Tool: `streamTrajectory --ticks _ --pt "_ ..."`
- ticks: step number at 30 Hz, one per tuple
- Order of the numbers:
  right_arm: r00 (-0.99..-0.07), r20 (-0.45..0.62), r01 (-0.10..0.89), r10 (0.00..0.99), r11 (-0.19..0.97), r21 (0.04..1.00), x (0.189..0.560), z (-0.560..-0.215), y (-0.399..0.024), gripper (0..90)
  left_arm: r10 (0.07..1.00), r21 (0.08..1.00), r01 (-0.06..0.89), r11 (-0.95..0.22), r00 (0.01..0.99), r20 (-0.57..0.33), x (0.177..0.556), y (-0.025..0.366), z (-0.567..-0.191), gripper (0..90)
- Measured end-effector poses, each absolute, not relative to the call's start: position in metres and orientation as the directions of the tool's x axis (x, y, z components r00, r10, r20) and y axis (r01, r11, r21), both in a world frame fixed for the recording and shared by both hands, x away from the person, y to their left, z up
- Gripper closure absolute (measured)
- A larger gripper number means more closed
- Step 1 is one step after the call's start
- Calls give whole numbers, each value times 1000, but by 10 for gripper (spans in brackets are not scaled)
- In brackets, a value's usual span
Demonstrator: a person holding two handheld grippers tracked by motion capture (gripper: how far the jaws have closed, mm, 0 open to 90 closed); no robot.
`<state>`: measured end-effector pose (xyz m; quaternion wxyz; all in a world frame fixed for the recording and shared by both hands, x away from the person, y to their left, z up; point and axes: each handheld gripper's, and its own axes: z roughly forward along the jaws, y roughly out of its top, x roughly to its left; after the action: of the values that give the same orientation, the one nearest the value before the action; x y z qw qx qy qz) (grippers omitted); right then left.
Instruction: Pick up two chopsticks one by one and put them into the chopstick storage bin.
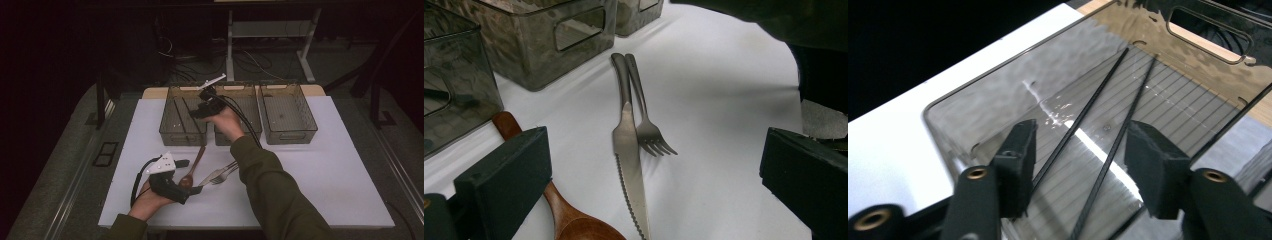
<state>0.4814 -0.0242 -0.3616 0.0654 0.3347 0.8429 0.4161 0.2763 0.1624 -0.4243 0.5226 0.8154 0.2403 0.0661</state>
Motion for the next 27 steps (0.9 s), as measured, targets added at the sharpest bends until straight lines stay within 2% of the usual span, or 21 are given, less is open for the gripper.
streamTrajectory --ticks 9,17,27 --pt "-820 140 431 556 437 789 456 -354 -55 326 464 882 319 -347 876 -134 276 162 -425 0" --pt "-841 134 394 525 423 816 430 -353 -88 318 468 880 323 -348 873 -136 276 162 -425 0" --pt "-833 129 377 539 380 845 399 -359 -137 297 468 878 327 -349 873 -139 276 162 -425 0"
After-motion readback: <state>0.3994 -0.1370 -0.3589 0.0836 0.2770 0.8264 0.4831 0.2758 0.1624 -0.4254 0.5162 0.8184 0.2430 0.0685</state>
